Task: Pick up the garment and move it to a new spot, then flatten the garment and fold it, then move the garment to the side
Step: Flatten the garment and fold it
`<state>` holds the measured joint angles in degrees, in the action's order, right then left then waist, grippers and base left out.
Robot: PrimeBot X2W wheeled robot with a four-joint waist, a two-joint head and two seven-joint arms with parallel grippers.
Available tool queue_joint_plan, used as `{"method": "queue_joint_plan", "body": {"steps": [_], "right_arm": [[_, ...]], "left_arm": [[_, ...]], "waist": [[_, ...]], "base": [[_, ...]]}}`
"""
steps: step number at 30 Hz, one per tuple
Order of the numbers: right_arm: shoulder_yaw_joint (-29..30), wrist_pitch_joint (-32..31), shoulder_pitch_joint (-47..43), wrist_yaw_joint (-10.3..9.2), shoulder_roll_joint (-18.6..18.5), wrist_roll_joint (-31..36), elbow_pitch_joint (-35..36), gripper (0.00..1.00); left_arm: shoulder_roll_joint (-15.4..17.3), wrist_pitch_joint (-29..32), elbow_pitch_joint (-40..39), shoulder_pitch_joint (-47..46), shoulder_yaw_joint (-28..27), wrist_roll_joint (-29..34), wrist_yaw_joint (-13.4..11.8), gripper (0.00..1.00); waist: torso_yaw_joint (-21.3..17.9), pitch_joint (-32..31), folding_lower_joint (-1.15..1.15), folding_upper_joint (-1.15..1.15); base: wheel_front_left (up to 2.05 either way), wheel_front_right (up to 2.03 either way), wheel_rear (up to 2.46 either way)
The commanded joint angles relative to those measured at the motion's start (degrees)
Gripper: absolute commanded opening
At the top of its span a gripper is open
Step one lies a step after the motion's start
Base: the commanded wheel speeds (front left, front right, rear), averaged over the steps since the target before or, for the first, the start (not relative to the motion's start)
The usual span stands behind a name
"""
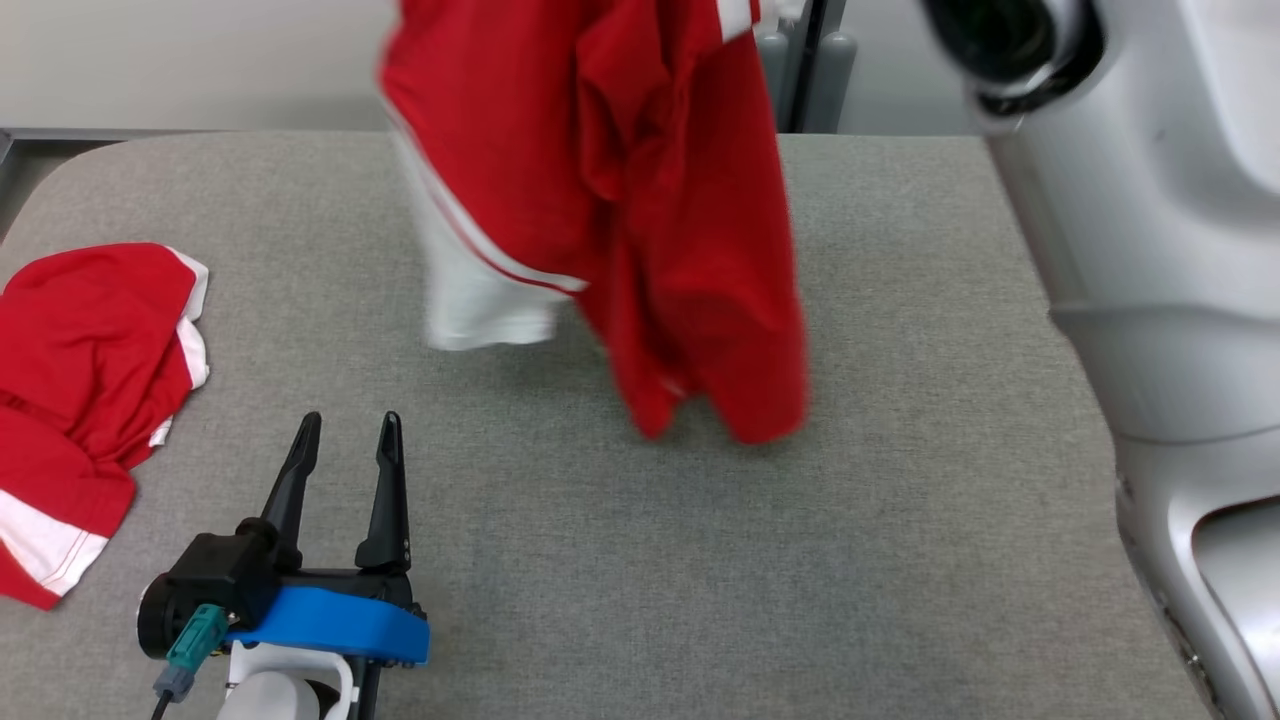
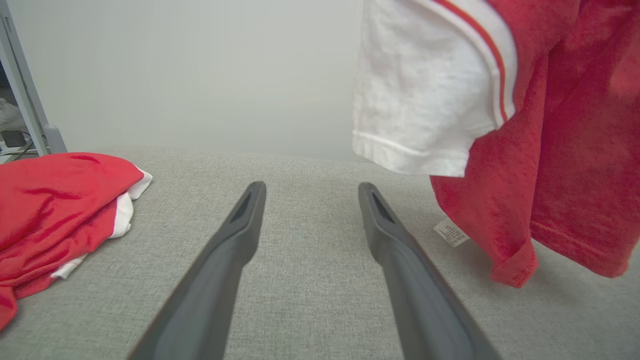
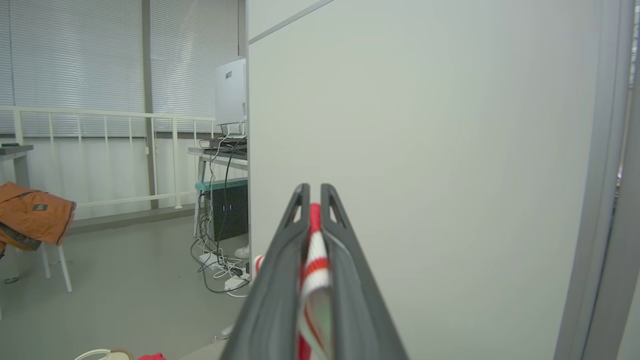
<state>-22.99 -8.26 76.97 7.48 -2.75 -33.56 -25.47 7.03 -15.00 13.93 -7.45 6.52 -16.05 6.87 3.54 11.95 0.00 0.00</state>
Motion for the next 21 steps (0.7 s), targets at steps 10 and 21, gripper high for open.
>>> {"method": "queue_joint_plan", "body": {"steps": [10, 21], "right_arm": [[11.78, -0.50, -9.64, 0.03, -0.20, 13.27, -14.23, 0.00], [21.01, -9.13, -36.45, 0.04, -0.50, 20.22, 2.40, 0.00]], "left_arm": [[0.50, -0.27, -0.95, 1.20, -1.07, 0.69, 0.22, 1.00], [0.63, -0.27, -0.80, 2.31, -0.86, 0.80, 0.19, 1.00]], "waist": [[-4.24, -1.00, 0.00, 0.00], [-8.25, -2.08, 0.00, 0.00]], "base": [[0.00, 0.00, 0.00], [0.00, 0.00, 0.00]]}}
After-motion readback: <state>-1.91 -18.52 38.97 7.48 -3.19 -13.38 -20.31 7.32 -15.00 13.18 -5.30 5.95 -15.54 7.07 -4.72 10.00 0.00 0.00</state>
